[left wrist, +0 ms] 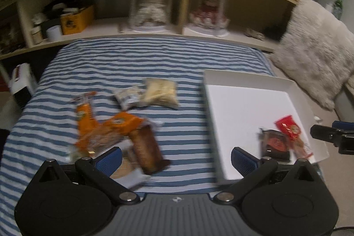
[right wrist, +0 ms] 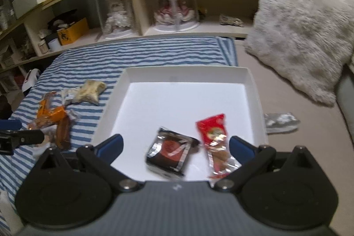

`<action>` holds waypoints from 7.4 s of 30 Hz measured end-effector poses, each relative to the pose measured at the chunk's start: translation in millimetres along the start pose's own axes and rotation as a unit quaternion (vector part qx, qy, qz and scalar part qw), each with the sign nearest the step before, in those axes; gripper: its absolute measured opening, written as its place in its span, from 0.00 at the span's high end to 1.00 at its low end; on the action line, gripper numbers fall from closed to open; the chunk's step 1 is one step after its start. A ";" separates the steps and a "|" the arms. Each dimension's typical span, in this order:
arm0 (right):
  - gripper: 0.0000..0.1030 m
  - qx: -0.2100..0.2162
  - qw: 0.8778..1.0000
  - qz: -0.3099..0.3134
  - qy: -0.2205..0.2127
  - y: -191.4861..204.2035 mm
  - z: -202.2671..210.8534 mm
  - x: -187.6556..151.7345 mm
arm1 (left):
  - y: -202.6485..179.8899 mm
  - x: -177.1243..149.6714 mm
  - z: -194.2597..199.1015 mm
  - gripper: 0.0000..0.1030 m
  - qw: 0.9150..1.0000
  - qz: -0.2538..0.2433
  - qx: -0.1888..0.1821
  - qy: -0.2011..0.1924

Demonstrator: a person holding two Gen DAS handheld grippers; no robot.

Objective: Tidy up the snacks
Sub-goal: 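Move both tools back over the remaining snacks, then grasp the clear round cake with the left tool while the right tool grasps the brown chocolate bar, then carry both snacks into the white tray and release them beside the others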

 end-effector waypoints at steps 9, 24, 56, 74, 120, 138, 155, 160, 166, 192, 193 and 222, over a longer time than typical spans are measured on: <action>0.01 0.040 0.999 0.010 0.002 63.5 -26.1 10.9 | 60.8 -11.1 3.6 0.00 0.998 0.035 0.042 -0.002; 0.00 0.129 0.991 0.045 0.000 154.8 -79.1 -5.7 | 115.5 -41.8 -34.7 0.00 0.987 0.146 0.061 0.024; 0.96 0.177 0.971 0.125 0.097 194.8 -155.7 -34.2 | 111.1 -58.7 -103.1 0.02 0.976 0.209 0.002 0.055; 0.84 0.172 0.976 0.107 0.080 184.6 -135.0 -39.3 | 111.9 -63.3 -79.2 0.00 0.991 0.081 0.052 0.098; 0.42 0.126 0.954 0.200 0.183 213.8 -130.9 -79.2 | 100.4 -55.1 -98.0 0.31 0.993 0.016 -0.017 0.116; 0.54 0.152 0.967 0.162 0.127 186.7 -92.1 -46.5 | 98.6 -52.1 -32.7 0.36 0.996 0.070 -0.027 0.047; 0.54 0.132 0.990 0.057 0.006 105.5 -40.7 4.5 | 45.8 -2.9 -5.6 0.36 0.996 0.066 -0.048 -0.023; 0.54 0.124 0.992 0.002 0.005 69.1 -52.7 11.3 | 12.7 7.3 -15.4 0.36 0.994 0.062 -0.081 -0.027; 0.54 0.135 0.987 -0.085 0.025 33.8 -77.9 13.7 | -16.5 11.7 -34.7 0.36 0.991 0.074 -0.107 -0.016; 0.54 0.048 0.977 -0.194 0.076 -53.3 -113.5 -3.4 | -92.7 18.7 -107.3 0.36 0.981 0.108 -0.155 0.039; 0.54 0.052 0.977 -0.195 0.067 -55.1 -108.9 -3.5 | -92.4 20.2 -108.8 0.36 0.981 0.110 -0.153 0.039; 0.19 -0.013 0.990 -0.116 0.076 -21.9 -84.9 -11.9 | -75.0 7.4 -89.6 0.00 0.994 -0.007 -0.087 0.071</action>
Point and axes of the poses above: each gripper's, at about its wrist camera, not at the fingertips, and z roughly against the way its jaws point, y to its left, x to its top, the point moved 1 cm from there along -z, roughly the way its jaws point, and after that the axes turned 5 degrees about -z, right-handed, at the moved point
